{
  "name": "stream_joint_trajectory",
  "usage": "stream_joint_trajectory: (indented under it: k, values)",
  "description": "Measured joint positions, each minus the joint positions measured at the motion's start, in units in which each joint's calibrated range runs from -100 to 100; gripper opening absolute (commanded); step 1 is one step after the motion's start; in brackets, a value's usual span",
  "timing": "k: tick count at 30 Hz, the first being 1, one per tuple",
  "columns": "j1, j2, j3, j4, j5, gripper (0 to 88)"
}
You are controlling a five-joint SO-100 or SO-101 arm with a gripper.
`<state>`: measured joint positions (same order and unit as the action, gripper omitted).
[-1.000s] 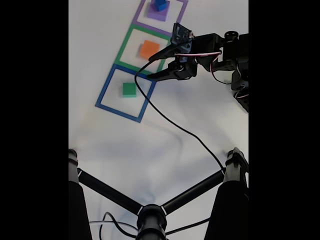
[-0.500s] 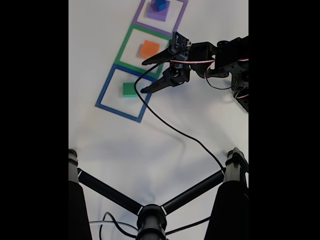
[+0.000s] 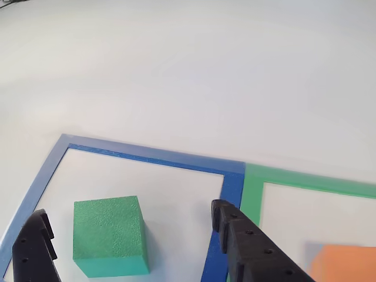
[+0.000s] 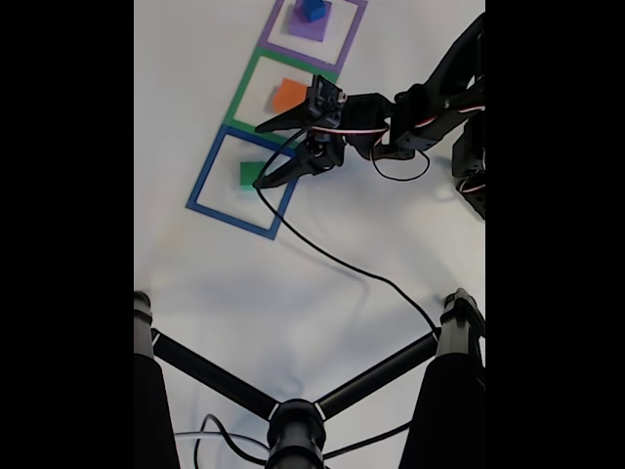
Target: Tower of hanoi
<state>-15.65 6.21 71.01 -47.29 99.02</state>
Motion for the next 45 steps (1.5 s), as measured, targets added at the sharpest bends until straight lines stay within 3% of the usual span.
stream_joint_trajectory:
  k: [20, 45]
  values:
    - [-3.5, 11.08, -5.85, -5.07, 0.0, 30.3]
    - [-5.15, 13.77, -8.34, -5.07, 0.0, 8.0]
